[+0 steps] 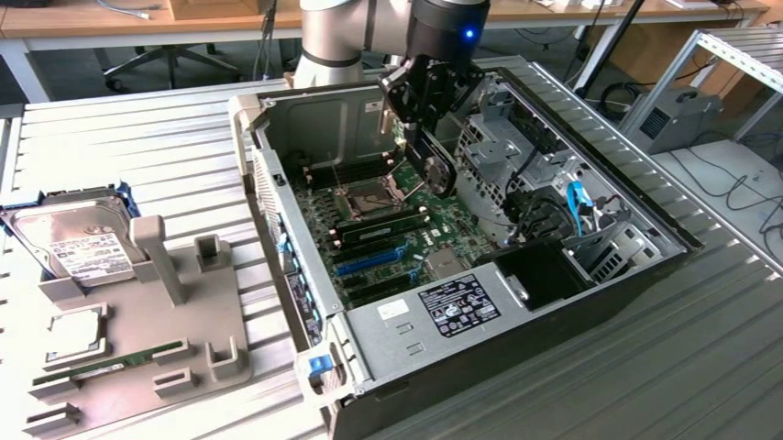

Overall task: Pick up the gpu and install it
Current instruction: 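Insert the gpu into the slot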

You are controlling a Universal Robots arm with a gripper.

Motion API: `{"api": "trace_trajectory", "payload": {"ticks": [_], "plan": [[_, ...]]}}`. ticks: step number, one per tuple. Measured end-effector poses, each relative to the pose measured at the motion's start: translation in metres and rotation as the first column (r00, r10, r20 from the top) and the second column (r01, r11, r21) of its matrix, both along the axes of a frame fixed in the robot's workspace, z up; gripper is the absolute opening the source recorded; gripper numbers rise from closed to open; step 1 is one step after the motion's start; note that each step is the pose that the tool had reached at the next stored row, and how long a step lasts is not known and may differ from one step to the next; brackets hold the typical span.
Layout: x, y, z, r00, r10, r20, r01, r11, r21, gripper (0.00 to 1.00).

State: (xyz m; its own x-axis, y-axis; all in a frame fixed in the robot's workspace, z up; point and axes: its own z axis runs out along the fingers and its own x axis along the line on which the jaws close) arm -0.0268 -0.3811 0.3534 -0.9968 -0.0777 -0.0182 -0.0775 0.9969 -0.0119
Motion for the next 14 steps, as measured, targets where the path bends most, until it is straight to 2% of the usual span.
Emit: {"api": "trace_trajectory", "payload": {"ticks": [14], "plan": [[0.0, 0.0, 0.0, 0.9998, 0.021, 0.0, -0.021, 0.9998, 0.0, 0.26]]}}
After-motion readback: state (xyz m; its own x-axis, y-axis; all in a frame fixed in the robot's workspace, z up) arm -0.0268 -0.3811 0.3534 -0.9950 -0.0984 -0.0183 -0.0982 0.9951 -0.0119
